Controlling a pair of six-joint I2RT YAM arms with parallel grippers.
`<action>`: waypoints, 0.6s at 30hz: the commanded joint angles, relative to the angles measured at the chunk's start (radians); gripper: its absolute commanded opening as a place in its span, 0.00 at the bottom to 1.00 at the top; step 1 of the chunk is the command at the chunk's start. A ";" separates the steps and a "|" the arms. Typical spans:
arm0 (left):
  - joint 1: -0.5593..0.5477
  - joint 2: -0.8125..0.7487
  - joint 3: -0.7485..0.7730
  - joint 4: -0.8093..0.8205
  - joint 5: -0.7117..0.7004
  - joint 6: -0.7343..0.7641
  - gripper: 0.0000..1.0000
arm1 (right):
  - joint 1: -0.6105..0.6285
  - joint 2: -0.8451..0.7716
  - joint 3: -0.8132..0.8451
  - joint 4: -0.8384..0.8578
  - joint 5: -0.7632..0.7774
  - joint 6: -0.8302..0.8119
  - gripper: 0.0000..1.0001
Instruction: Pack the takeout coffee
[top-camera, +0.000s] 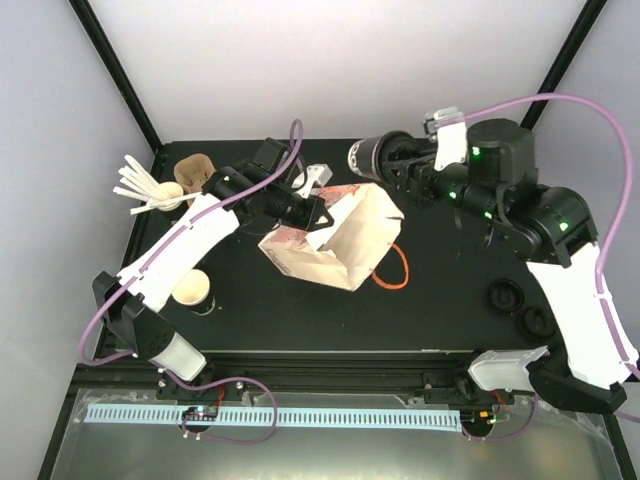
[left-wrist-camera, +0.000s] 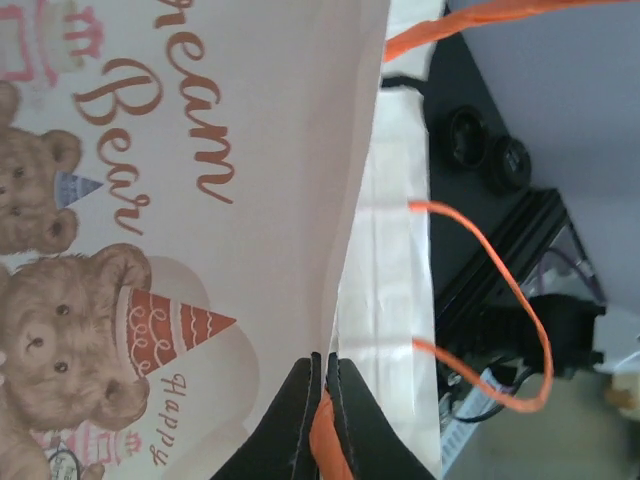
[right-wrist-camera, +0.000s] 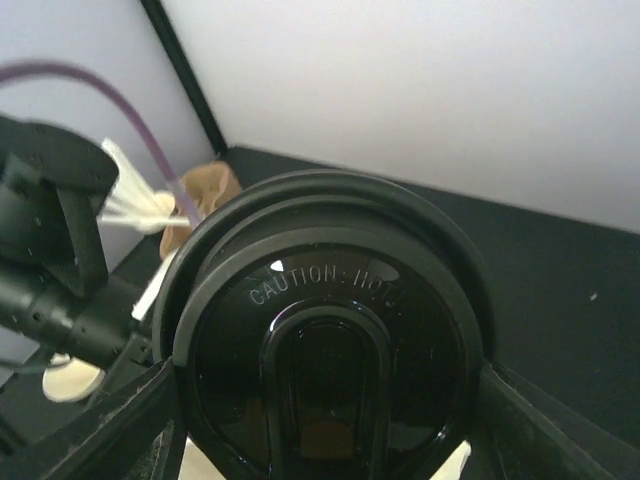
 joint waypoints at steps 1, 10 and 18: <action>0.003 -0.041 -0.007 -0.077 -0.017 0.197 0.01 | -0.001 0.015 -0.079 -0.015 -0.119 -0.025 0.42; 0.014 -0.073 -0.035 -0.098 -0.157 0.213 0.02 | 0.012 -0.093 -0.362 0.073 -0.136 -0.001 0.42; 0.023 -0.053 -0.011 -0.130 -0.161 0.225 0.02 | 0.022 -0.160 -0.476 0.093 -0.105 0.007 0.42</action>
